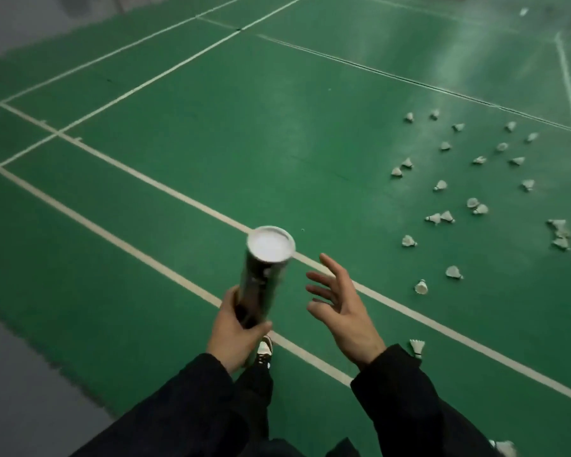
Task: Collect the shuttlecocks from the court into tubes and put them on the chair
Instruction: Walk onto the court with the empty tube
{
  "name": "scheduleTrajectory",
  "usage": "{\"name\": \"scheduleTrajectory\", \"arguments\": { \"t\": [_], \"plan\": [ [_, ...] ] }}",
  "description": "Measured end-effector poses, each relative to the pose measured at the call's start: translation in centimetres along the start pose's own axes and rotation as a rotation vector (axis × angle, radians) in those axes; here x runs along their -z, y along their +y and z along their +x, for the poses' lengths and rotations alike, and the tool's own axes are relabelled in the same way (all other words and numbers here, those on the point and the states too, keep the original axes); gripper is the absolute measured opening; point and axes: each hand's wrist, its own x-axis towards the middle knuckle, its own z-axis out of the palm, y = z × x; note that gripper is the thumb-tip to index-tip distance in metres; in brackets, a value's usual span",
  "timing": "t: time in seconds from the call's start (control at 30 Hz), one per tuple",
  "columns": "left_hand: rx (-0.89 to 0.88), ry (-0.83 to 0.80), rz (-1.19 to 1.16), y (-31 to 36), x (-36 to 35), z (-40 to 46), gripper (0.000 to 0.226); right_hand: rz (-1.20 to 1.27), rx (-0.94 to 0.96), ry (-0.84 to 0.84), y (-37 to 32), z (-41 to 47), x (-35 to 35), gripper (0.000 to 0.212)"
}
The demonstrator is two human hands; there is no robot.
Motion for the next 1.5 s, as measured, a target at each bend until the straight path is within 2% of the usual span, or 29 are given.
{"name": "scheduleTrajectory", "arguments": {
  "t": [0.07, 0.13, 0.2, 0.27, 0.33, 0.4, 0.47, 0.53, 0.6, 0.7, 0.77, 0.93, 1.07, 1.17, 1.4, 1.5],
  "plan": [
    [0.064, 0.046, -0.147, 2.1, -0.9, 4.5, 0.059, -0.051, -0.057, 0.060, 0.4, 2.6, 1.9, 0.062],
    [0.169, 0.060, -0.287, 4.0, -1.5, 9.7, 0.076, -0.129, -0.152, 0.102, 0.9, 4.8, 3.7, 0.062],
    [0.309, 0.027, -0.432, 6.2, -2.7, 14.8, 0.093, -0.158, -0.195, 0.155, 1.1, 6.6, 5.4, 0.083],
    [0.412, -0.054, -0.570, 8.9, -4.8, 19.4, 0.083, -0.136, -0.172, 0.213, 0.3, 9.2, 7.3, 0.091],
    [0.476, -0.140, -0.559, 10.7, -6.6, 23.6, 0.085, -0.107, -0.149, 0.272, -0.7, 12.3, 9.7, 0.095],
    [0.526, -0.224, -0.528, 12.8, -9.3, 27.4, 0.094, -0.034, -0.139, 0.330, -1.7, 15.5, 12.1, 0.112],
    [0.588, -0.324, -0.575, 16.6, -12.8, 30.2, 0.073, 0.050, -0.144, 0.423, -2.6, 18.5, 15.0, 0.126],
    [0.642, -0.410, -0.639, 19.3, -16.8, 33.2, 0.064, 0.044, -0.130, 0.532, -4.0, 21.0, 18.0, 0.106],
    [0.727, -0.439, -0.627, 21.2, -21.3, 36.1, 0.072, 0.002, -0.113, 0.688, -4.2, 23.3, 21.2, 0.082],
    [0.768, -0.506, -0.509, 22.8, -27.4, 41.6, 0.078, -0.039, -0.066, 0.837, -4.3, 28.0, 27.5, 0.077],
    [0.772, -0.581, -0.423, 24.9, -31.6, 44.6, 0.069, -0.101, -0.023, 0.884, -4.2, 31.9, 32.1, 0.077],
    [0.699, -0.635, -0.393, 31.8, -42.0, 52.5, 0.049, -0.239, -0.010, 0.881, -5.1, 42.4, 43.7, 0.073],
    [0.680, -0.580, -0.437, 37.5, -47.0, 59.2, 0.042, -0.302, -0.021, 0.794, -7.5, 51.2, 51.2, 0.080],
    [0.655, -0.552, -0.460, 39.8, -50.2, 65.3, 0.039, -0.323, -0.019, 0.777, -8.1, 57.8, 55.5, 0.087],
    [0.696, -0.523, -0.435, 45.2, -58.9, 82.3, 0.031, -0.382, -0.003, 0.735, -8.6, 75.1, 65.4, 0.079],
    [0.730, -0.551, -0.398, 48.8, -62.7, 89.3, 0.031, -0.378, -0.035, 0.774, -10.3, 81.8, 70.0, 0.078]
  ]
}}
